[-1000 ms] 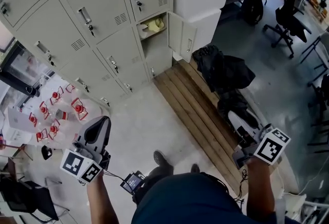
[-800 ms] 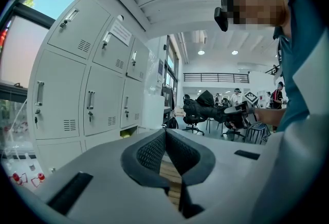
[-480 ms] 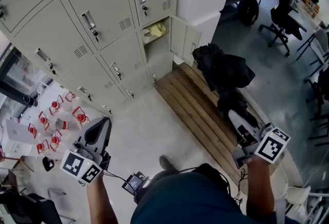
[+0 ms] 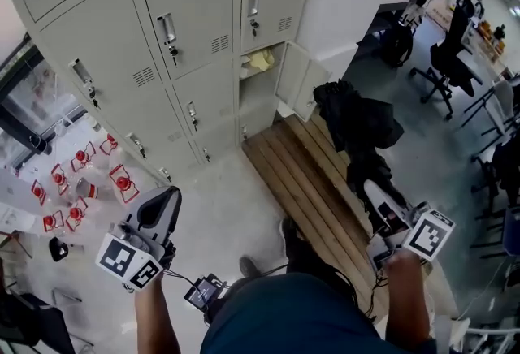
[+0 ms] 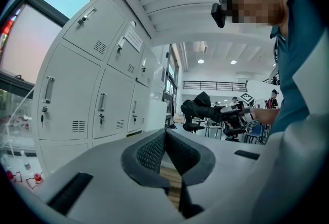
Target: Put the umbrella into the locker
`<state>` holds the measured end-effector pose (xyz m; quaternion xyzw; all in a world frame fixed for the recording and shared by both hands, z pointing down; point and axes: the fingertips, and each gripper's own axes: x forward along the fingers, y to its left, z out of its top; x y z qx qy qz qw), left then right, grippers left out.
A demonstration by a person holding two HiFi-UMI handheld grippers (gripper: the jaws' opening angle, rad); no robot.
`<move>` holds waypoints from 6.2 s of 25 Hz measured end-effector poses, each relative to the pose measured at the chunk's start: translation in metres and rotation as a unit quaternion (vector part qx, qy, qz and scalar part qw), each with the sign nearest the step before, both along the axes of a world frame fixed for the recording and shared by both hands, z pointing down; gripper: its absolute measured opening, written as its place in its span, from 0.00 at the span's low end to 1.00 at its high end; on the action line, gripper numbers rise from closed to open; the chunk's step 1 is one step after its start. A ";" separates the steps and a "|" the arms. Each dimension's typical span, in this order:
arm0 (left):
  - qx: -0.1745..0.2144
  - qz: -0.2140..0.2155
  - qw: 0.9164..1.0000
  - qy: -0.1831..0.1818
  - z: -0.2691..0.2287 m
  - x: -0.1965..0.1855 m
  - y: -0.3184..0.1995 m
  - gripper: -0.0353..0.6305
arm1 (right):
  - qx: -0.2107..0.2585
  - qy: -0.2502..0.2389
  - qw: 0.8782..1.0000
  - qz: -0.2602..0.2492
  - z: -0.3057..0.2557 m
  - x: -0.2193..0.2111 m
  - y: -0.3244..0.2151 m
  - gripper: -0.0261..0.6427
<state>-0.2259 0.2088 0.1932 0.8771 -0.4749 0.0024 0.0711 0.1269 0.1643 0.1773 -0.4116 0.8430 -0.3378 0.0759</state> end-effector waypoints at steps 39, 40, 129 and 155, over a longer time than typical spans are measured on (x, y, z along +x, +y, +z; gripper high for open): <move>-0.033 -0.185 0.981 -0.057 0.016 0.033 -0.168 0.08 | 0.002 0.039 0.992 -0.120 0.054 -0.013 -0.284 0.33; -0.035 -0.186 0.980 -0.066 0.019 0.041 -0.180 0.08 | 0.005 0.047 0.992 -0.120 0.058 -0.014 -0.290 0.33; -0.163 -0.110 0.980 -0.019 0.338 0.000 -0.477 0.08 | -0.150 0.168 0.966 -0.125 0.457 -0.114 -0.533 0.33; -0.189 -0.130 0.973 0.004 0.444 -0.030 -0.500 0.08 | -0.156 0.206 0.958 -0.127 0.618 -0.175 -0.603 0.33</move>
